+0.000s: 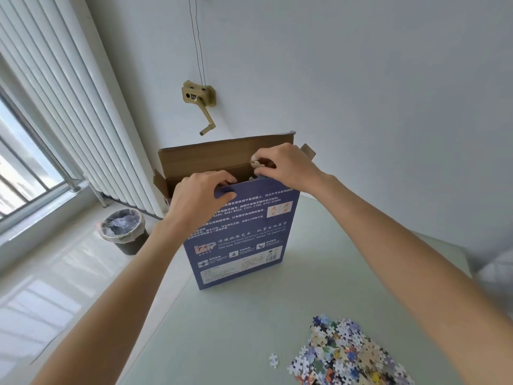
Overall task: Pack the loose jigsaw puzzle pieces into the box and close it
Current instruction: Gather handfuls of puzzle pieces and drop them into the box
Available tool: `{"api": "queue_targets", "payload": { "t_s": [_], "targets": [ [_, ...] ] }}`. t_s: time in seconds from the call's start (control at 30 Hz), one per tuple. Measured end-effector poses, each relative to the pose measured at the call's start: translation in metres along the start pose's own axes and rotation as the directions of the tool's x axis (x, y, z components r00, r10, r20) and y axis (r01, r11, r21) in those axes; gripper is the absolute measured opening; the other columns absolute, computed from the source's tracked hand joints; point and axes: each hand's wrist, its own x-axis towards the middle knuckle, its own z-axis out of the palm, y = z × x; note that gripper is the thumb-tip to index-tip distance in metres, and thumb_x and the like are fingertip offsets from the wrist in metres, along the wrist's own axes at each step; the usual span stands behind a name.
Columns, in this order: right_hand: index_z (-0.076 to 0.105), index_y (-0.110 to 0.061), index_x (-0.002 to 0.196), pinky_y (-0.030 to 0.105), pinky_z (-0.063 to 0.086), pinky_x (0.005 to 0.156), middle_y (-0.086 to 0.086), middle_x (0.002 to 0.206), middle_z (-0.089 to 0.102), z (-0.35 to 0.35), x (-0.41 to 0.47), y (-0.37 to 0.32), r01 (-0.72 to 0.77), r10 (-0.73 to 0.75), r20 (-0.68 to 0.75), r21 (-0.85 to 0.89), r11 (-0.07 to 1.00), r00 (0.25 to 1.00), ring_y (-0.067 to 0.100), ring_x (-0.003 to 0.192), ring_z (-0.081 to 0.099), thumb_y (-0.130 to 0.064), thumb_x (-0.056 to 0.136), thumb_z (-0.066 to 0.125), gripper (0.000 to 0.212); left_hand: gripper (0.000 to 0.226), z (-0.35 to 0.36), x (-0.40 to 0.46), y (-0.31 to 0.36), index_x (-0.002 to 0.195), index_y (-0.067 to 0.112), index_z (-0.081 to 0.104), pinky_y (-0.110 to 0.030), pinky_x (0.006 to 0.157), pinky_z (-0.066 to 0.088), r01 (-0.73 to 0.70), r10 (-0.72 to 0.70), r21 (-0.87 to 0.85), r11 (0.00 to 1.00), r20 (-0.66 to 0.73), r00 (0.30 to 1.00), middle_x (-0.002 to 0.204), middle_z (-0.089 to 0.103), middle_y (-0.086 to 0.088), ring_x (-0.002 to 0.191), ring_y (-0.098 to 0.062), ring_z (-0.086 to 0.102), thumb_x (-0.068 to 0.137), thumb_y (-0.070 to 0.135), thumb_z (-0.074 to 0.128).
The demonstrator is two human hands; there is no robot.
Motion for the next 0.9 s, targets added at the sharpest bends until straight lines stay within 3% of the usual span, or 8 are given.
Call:
{"api": "queue_targets", "payload": {
  "t_s": [0.1, 0.27, 0.4, 0.5, 0.73, 0.9],
  "targets": [
    [0.070, -0.013, 0.099, 0.029, 0.050, 0.077, -0.001, 0.100, 0.066, 0.002, -0.007, 0.004, -0.010, 0.012, -0.037, 0.034, 0.999, 0.999, 0.013, 0.088, 0.061, -0.018, 0.087, 0.062, 0.015, 0.016, 0.007, -0.003, 0.001, 0.102, 0.023, 0.069, -0.031, 0.065, 0.052, -0.033, 0.033, 0.017, 0.999, -0.037, 0.999, 0.095, 0.069, 0.002, 0.082, -0.019, 0.064, 0.087, 0.023, 0.062],
    [0.068, -0.013, 0.091, 0.026, 0.045, 0.063, -0.001, 0.090, 0.066, -0.009, -0.041, 0.006, -0.012, 0.016, -0.137, 0.032, 0.999, 0.990, 0.012, 0.078, 0.060, -0.025, 0.091, 0.058, 0.016, 0.013, 0.012, 0.001, 0.014, 0.097, 0.019, 0.071, -0.025, 0.057, 0.047, -0.124, 0.128, 0.043, 0.991, -0.117, 0.985, 0.089, 0.068, 0.001, 0.073, -0.019, 0.064, 0.086, 0.017, 0.065],
    [0.065, -0.014, 0.106, 0.027, 0.049, 0.069, -0.001, 0.104, 0.066, -0.021, -0.091, 0.021, -0.049, 0.034, -0.164, -0.093, 0.994, 0.986, 0.014, 0.094, 0.059, -0.023, 0.085, 0.065, 0.023, 0.013, 0.023, 0.016, 0.040, 0.096, 0.019, 0.072, -0.016, 0.058, 0.035, -0.220, 0.224, 0.048, 0.974, -0.110, 0.968, 0.090, 0.069, 0.001, 0.074, -0.018, 0.065, 0.085, 0.017, 0.065],
    [0.065, -0.011, 0.105, 0.030, 0.051, 0.066, 0.002, 0.101, 0.066, -0.028, -0.120, 0.035, -0.145, 0.098, -0.268, -0.161, 0.976, 0.958, 0.019, 0.091, 0.061, -0.015, 0.085, 0.065, 0.020, 0.011, 0.036, 0.026, 0.065, 0.095, 0.019, 0.071, -0.010, 0.054, 0.027, -0.278, 0.276, 0.002, 0.961, -0.107, 0.955, 0.091, 0.069, 0.002, 0.076, -0.017, 0.065, 0.086, 0.017, 0.065],
    [0.065, -0.009, 0.093, 0.031, 0.052, 0.059, 0.003, 0.090, 0.068, -0.059, -0.176, 0.052, -0.318, 0.176, -0.449, -0.264, 0.911, 0.876, 0.022, 0.080, 0.063, -0.006, 0.084, 0.064, 0.010, 0.012, 0.066, 0.047, 0.127, 0.095, 0.019, 0.071, -0.020, 0.056, 0.044, -0.432, 0.420, -0.106, 0.896, -0.121, 0.900, 0.090, 0.068, 0.002, 0.075, -0.018, 0.065, 0.085, 0.015, 0.066],
    [0.065, -0.011, 0.093, 0.032, 0.052, 0.060, 0.000, 0.091, 0.067, -0.077, -0.215, 0.062, -0.425, 0.256, -0.487, -0.275, 0.863, 0.835, 0.021, 0.082, 0.061, -0.005, 0.083, 0.065, 0.012, 0.013, 0.085, 0.051, 0.166, 0.096, 0.022, 0.070, -0.023, 0.052, 0.045, -0.490, 0.478, -0.148, 0.859, -0.109, 0.871, 0.089, 0.066, 0.005, 0.074, -0.015, 0.063, 0.085, 0.016, 0.065]
  ]
}}
